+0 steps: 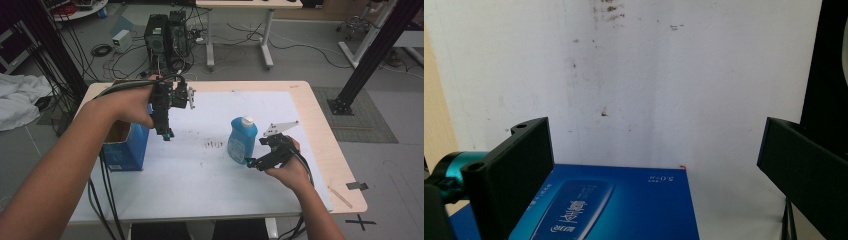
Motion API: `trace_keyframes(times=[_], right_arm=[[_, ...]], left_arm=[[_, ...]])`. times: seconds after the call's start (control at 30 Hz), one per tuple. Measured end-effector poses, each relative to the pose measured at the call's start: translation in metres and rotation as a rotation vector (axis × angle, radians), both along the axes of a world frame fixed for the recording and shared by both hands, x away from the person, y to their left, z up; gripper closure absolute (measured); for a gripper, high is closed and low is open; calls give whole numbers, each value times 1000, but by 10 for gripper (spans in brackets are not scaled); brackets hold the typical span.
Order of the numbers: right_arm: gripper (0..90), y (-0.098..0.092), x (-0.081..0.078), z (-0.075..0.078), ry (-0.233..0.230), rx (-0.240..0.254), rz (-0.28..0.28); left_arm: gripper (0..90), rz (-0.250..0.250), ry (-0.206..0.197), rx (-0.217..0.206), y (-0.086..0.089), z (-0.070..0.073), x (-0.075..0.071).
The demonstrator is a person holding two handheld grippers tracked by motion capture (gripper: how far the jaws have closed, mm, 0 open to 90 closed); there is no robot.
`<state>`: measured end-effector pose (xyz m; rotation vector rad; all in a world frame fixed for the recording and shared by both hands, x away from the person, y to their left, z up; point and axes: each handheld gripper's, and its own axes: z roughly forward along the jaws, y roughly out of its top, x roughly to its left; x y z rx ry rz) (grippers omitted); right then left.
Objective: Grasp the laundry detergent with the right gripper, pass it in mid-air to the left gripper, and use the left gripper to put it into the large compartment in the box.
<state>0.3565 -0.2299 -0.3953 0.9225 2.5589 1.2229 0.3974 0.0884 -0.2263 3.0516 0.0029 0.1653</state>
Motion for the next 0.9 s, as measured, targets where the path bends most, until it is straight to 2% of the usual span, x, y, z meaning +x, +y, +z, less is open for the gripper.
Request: trace_keyframes(times=[0.5, 0.67, 0.9], right_arm=[[7, 20, 6, -12, -63, 52, -57], [8, 28, 8, -17, -94, 76, -96], [31, 30, 8, -19, -126, 98, -120]], left_arm=[[16, 8, 2, -2, 5, -2, -1], [16, 8, 1, -1, 6, -1, -1], [16, 11, 3, -2, 7, -2, -1]])
